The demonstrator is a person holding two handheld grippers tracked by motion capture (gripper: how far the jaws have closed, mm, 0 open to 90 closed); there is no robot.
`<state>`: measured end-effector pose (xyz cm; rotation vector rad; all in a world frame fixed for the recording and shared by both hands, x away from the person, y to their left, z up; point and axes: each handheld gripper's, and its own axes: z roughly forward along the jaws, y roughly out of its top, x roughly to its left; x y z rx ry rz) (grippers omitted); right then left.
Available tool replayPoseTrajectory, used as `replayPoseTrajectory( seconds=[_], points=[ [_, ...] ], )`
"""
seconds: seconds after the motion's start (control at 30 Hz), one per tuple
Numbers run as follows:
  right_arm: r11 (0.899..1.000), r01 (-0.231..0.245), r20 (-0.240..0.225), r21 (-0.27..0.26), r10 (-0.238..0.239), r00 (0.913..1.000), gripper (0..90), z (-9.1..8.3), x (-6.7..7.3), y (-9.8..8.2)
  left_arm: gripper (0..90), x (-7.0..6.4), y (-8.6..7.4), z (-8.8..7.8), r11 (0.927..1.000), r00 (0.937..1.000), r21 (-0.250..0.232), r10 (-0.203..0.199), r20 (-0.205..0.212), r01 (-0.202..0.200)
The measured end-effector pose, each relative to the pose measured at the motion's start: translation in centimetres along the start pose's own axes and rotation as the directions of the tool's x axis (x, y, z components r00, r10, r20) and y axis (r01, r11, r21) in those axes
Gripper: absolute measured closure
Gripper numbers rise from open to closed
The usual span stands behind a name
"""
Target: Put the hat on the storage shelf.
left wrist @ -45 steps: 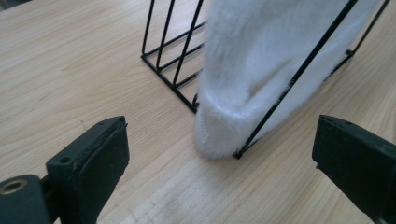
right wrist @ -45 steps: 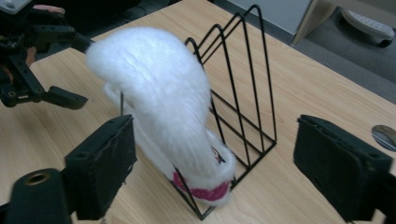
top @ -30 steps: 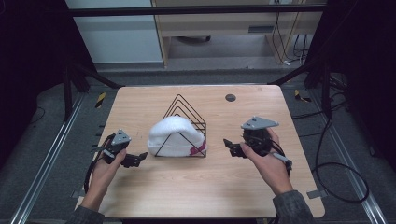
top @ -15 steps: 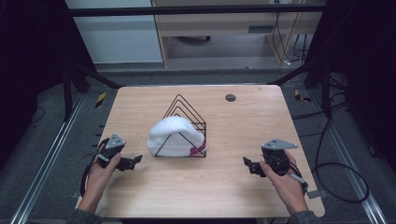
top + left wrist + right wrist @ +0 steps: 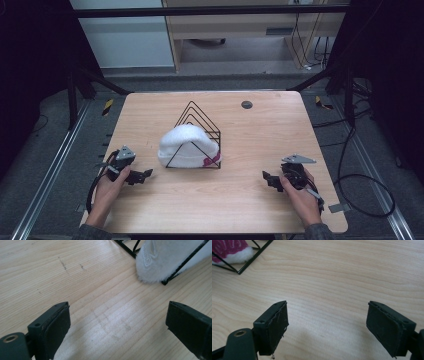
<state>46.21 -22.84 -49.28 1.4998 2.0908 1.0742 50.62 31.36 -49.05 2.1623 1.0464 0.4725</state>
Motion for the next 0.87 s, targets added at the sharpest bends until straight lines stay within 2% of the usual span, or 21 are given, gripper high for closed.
replayPoseTrajectory(
  seconds=[0.07, 0.1, 0.27, 0.33, 0.43, 0.5, 0.57, 0.67, 0.87],
  points=[
    [1.0, 0.008, 0.011, 0.0, -0.008, 0.9999, 17.9, 0.3, 0.0, 0.1, 5.2, 0.1, 0.0, 0.1, 1.0, 1.0, 0.006, 0.004, -0.005, -0.004],
    [1.0, 0.018, 0.035, 0.002, -0.018, 0.9992, 17.8, 0.9, 0.0, 0.4, 5.2, 0.1, 0.0, 0.2, 1.0, 1.0, 0.007, -0.002, -0.005, 0.002],
    [1.0, 0.022, 0.069, -0.005, -0.021, 0.9974, 17.1, 1.8, -0.2, 0.6, 5.0, 0.5, -0.3, 0.9, 0.9993, 0.9998, 0.032, -0.018, -0.002, 0.018],
    [1.0, 0.02, 0.112, -0.019, -0.017, 0.9935, 16.8, 2.2, -0.3, 0.5, 3.0, 0.6, -0.5, 1.3, 0.999, 0.9999, 0.042, -0.013, 0.005, 0.013],
    [1.0, 0.013, 0.125, -0.021, -0.01, 0.9921, 16.9, 2.7, -0.4, 0.3, 2.9, 0.6, -0.5, 1.4, 0.9993, 0.9999, 0.034, -0.014, 0.002, 0.013],
    [0.999, 0.045, 0.163, -0.013, -0.042, 0.9858, 17.8, 3.0, -0.5, 0.3, 1.5, 0.6, -0.5, 1.5, 0.9995, 0.9999, 0.031, -0.012, -0.001, 0.012],
    [0.999, 0.04, 0.169, -0.009, -0.038, 0.9848, 17.6, 3.1, -0.5, 0.4, 0.0, 0.5, -0.9, 1.6, 1.0, 1.0, 0.003, -0.004, 0.002, 0.004],
    [0.998, 0.057, 0.159, 0.003, -0.056, 0.9856, 16.5, 3.2, -0.4, 0.4, 0.0, 0.5, -0.9, 1.6, 1.0, 1.0, 0.003, -0.004, 0.002, 0.004],
    [0.999, 0.053, 0.162, 0.001, -0.053, 0.9853, 16.0, 3.2, -0.3, 0.4, 0.0, 0.5, -0.8, 1.6, 1.0, 1.0, 0.005, -0.002, 0.003, 0.002]
  ],
)
